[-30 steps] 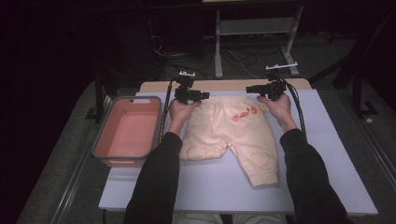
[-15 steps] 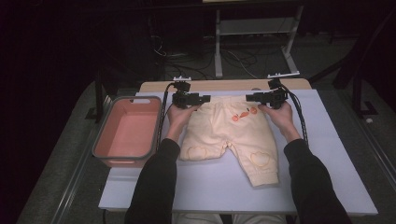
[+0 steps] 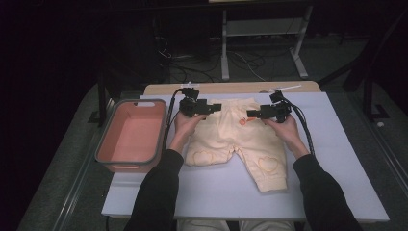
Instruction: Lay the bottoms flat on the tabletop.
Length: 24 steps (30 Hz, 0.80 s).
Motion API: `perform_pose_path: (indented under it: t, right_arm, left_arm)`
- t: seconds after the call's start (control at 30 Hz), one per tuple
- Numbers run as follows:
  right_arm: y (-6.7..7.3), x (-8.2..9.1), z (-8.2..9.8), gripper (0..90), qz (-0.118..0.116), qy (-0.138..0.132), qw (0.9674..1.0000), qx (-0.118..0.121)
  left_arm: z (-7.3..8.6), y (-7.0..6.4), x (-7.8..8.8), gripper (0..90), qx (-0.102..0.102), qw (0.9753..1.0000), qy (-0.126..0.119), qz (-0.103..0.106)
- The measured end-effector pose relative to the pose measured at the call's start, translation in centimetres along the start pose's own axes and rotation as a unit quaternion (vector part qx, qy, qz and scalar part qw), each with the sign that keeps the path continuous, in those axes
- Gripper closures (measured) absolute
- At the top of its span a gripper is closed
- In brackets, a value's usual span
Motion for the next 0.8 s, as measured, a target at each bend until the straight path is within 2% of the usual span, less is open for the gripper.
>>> perform_pose_path:
  t: [0.2, 0.27, 0.33, 0.37, 0.47, 0.8]
  right_arm:
    - [1.0, 0.6, 0.4, 5.7, -0.005, -0.002, 1.0000, 0.003]
    - [1.2, 0.8, 0.5, 2.2, -0.006, -0.003, 1.0000, 0.003]
    - [1.4, 1.0, 0.6, 0.0, -0.007, -0.004, 1.0000, 0.001]
    - [1.5, 1.2, 0.7, 0.0, -0.006, -0.007, 1.0000, -0.004]
    - [1.7, 1.5, 1.0, 0.0, 0.002, -0.008, 1.0000, -0.003]
    - [2.9, 2.4, 1.8, 0.0, -0.007, 0.003, 0.9998, 0.018]
  left_arm:
    - [0.4, -0.8, 0.7, 12.4, 0.004, 0.9999, -0.007, 0.012]
    - [0.4, -1.3, 0.9, 8.3, -0.006, 0.9998, -0.006, 0.016]
    - [0.6, -1.5, 1.0, 5.7, -0.015, 0.9998, -0.002, 0.010]
    - [0.6, -1.6, 1.1, 0.2, -0.019, 0.9998, 0.003, 0.007]
    - [0.7, -2.1, 1.4, 0.0, -0.022, 0.9997, 0.003, 0.012]
    - [0.7, -2.7, 3.0, 0.0, -0.031, 0.9994, -0.003, 0.012]
Point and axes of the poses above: each handheld gripper's, and its own axes: x roughly backward along the jaws, z roughly out of its underside, y roughly to its left, the point moved 8 cm from there along -x, roughly forward along the jaws, and after that the axes turned 5 degrees about -y, right-handed, at the moved point
